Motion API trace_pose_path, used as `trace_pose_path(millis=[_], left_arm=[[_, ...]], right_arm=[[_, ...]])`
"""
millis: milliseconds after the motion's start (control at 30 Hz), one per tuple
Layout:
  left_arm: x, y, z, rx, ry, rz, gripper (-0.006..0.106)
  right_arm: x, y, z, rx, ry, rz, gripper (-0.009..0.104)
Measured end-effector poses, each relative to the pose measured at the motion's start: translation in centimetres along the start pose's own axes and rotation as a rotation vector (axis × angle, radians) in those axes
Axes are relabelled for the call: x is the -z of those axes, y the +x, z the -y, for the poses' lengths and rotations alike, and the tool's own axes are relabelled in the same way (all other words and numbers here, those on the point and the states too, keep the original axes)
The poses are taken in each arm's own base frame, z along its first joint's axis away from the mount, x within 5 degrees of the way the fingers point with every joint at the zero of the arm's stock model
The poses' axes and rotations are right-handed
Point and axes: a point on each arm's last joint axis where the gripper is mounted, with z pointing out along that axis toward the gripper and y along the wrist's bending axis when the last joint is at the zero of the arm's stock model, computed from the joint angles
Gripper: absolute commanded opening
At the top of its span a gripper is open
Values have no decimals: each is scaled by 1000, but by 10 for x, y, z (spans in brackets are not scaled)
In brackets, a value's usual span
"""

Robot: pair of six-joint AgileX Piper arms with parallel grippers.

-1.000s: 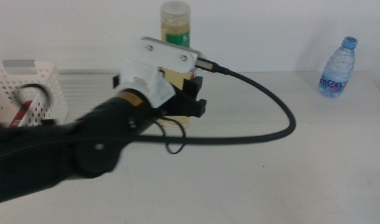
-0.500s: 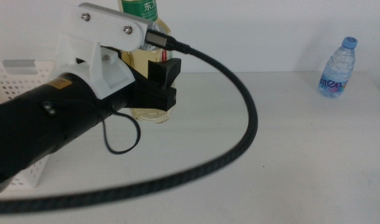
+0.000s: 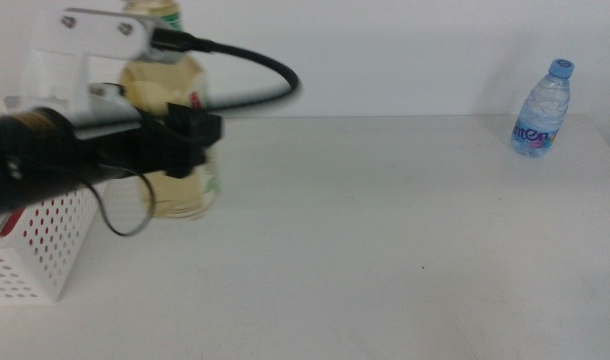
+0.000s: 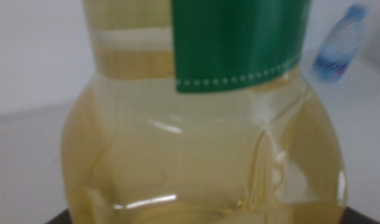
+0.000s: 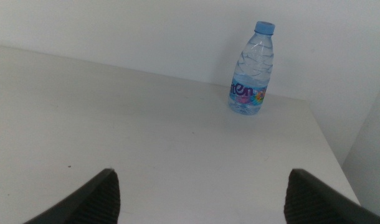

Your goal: Use arms to grab the bottles and put them into the dustbin to the left of the table.

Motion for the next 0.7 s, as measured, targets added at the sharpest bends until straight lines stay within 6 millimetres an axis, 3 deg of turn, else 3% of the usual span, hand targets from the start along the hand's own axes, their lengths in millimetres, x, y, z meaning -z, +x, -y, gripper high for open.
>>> trace_pose_path(millis=[433, 700], left_arm=[[44, -51, -82, 162, -350, -260, -5], [33, -66, -134, 247, -444, -496, -5]], right_arm=[[0, 0, 0, 0, 0, 0, 79], [0, 0, 0, 0, 0, 0, 79]])
